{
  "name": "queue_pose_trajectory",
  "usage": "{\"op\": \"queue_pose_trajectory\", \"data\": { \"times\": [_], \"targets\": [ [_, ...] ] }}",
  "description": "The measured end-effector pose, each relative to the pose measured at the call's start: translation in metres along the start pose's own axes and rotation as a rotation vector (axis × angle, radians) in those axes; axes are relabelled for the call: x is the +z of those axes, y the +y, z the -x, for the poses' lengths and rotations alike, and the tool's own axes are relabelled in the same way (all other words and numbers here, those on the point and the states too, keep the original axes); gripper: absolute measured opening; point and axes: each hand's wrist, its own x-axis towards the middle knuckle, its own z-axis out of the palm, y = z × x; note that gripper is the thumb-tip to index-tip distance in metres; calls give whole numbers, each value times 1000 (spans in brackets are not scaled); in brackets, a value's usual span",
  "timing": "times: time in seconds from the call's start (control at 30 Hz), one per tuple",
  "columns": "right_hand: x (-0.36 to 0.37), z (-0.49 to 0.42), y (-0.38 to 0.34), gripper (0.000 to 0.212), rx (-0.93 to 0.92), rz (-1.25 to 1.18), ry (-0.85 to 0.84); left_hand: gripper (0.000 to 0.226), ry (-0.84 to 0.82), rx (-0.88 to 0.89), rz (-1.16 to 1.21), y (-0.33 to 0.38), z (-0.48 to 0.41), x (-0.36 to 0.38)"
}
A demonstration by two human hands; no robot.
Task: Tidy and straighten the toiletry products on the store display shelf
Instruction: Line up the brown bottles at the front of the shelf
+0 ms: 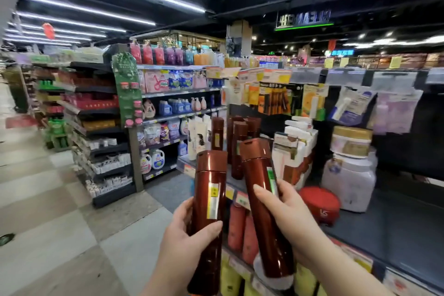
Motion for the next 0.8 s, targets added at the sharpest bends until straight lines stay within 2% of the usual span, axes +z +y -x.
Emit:
{"op": "queue_pose_trajectory", "data": {
  "times": [0.07,0.27,0.33,0.47,0.8],
  "targets": [
    [36,5,2,32,22,-17,-36,50,13,-4,0,1,-2,-35],
    [100,8,1,30,31,-45,-68,76,24,-7,56,-1,-15,-100],
    [107,0,-1,30,22,-27,-54,73,12,-5,69,-3,-23,-110],
    [105,-32,-3,29,-38,124,82,59,9,-11,98,-9,-40,-121],
    [65,-151,10,42,-128,191,365,72,-63,2,91,-7,-133,-117]
  ]
}}
